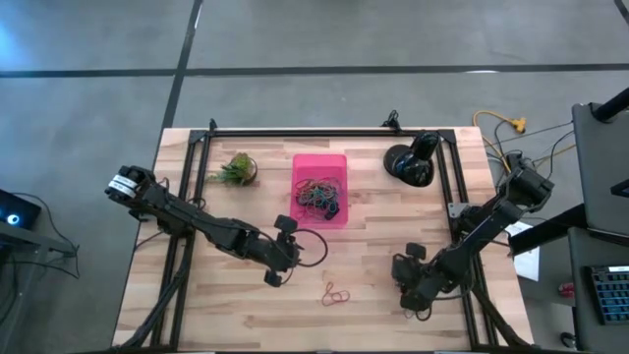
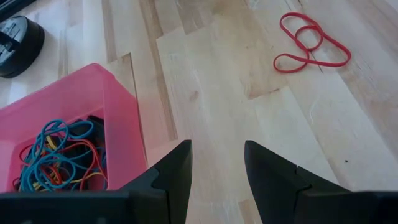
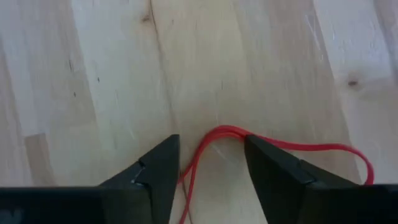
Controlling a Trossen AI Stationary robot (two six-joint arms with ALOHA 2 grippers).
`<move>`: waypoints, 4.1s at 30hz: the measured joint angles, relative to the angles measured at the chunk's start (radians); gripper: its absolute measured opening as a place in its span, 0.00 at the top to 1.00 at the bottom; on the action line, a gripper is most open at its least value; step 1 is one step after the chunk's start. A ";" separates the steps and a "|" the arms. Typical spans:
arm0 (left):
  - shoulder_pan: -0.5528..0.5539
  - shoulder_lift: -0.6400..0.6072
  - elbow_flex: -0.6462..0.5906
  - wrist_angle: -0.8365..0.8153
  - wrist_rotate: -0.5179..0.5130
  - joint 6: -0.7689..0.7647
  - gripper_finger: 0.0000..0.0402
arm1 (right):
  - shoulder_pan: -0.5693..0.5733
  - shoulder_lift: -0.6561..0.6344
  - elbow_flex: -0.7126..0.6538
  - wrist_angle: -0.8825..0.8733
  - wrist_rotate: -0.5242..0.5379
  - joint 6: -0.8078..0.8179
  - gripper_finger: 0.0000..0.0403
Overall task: Pick and place rubber bands into bin
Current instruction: Put the red rubber bands into the pink bin
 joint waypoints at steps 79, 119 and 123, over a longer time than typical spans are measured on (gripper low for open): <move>-0.001 0.001 -0.009 0.000 0.000 0.000 0.67 | -0.819 0.111 0.394 0.340 0.138 -1.141 0.98; -0.039 0.227 0.027 0.381 0.292 0.192 0.67 | -0.209 -0.170 0.372 -0.132 0.000 -0.678 0.65; -0.039 0.301 0.073 0.385 0.295 0.224 0.67 | -0.112 -0.151 0.357 -0.135 0.072 -0.598 0.67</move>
